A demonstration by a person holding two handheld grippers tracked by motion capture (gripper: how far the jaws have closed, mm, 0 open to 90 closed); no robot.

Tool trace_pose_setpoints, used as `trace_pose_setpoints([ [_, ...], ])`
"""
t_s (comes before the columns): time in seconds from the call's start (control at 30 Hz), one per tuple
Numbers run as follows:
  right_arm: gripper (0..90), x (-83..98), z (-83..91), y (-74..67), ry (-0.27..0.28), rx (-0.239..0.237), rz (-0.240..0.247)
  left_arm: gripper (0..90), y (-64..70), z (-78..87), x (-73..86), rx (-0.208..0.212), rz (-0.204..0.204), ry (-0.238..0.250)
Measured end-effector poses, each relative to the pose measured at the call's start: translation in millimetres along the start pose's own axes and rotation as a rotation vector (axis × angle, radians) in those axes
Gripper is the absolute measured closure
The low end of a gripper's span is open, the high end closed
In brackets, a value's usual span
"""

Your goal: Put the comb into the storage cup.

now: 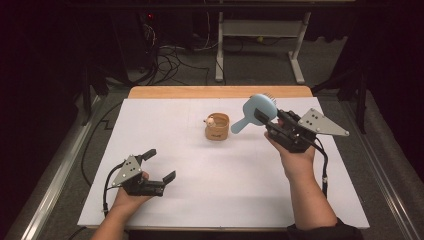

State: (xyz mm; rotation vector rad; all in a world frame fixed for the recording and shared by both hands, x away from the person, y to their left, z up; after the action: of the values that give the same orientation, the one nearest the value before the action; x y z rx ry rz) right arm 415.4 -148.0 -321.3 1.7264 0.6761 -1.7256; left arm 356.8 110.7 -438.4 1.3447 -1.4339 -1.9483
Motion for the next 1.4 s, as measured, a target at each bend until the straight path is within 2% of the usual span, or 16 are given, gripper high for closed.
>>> trace_pose_setpoints([
  [0.07, 65.4, -3.2, -1.8, 0.1, 0.006, -0.001, -0.004, 0.5, -0.1, -0.3, -0.3, -0.003, 0.003, 0.007],
  [0.13, 65.3, -6.2, -3.5, 0.7, 0.009, 0.001, -0.001, 0.5, -0.5, 0.1, 0.5, 0.000, -0.012, 0.000],
  [0.43, 65.3, -15.2, -15.5, 1.1, 0.010, -0.003, -0.004, 0.5, 0.8, 0.9, 1.8, 0.001, 0.003, -0.002],
  [0.5, 65.3, -15.8, -19.2, 0.9, 0.008, -0.007, -0.007, 0.5, -0.5, 0.8, 2.1, -0.002, -0.013, -0.006],
  [0.57, 65.3, -15.1, -23.3, 0.6, 0.001, -0.006, -0.007, 0.5, -0.5, 0.7, 2.0, 0.007, -0.029, -0.007],
  [0.6, 65.3, -14.8, -25.4, 0.8, -0.001, -0.005, -0.001, 0.5, 0.2, 0.9, 2.7, 0.000, -0.005, -0.006],
  [0.63, 65.3, -14.2, -27.3, 0.6, -0.002, -0.005, -0.005, 0.5, 0.6, 0.9, 2.9, 0.001, -0.001, -0.007],
  [0.97, 65.1, -5.3, -45.8, 2.4, -0.022, -0.007, -0.019, 0.5, 2.3, 2.0, 2.9, 0.015, -0.011, -0.010],
  [1.2, 65.1, 0.3, -57.5, 10.2, -0.036, 0.005, -0.033, 0.5, 2.0, 2.1, 3.5, 0.015, -0.010, -0.016],
  [1.4, 65.1, 5.4, -67.6, 13.9, -0.051, 0.008, -0.044, 0.5, 2.8, 2.8, 2.1, 0.011, 0.009, -0.009],
])
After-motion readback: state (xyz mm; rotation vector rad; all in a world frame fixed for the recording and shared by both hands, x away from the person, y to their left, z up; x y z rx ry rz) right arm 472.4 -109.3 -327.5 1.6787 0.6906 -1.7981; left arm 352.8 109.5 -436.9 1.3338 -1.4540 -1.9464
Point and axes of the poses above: each handheld gripper's, and its own axes: z roughly backward along the jaws, x roughly out of its underside, y roughly to its right, the point moved 9 cm from there along -z, roughly forward along the jaws, and after that the axes turned 5 degrees about -y, right-handed, at the moved point
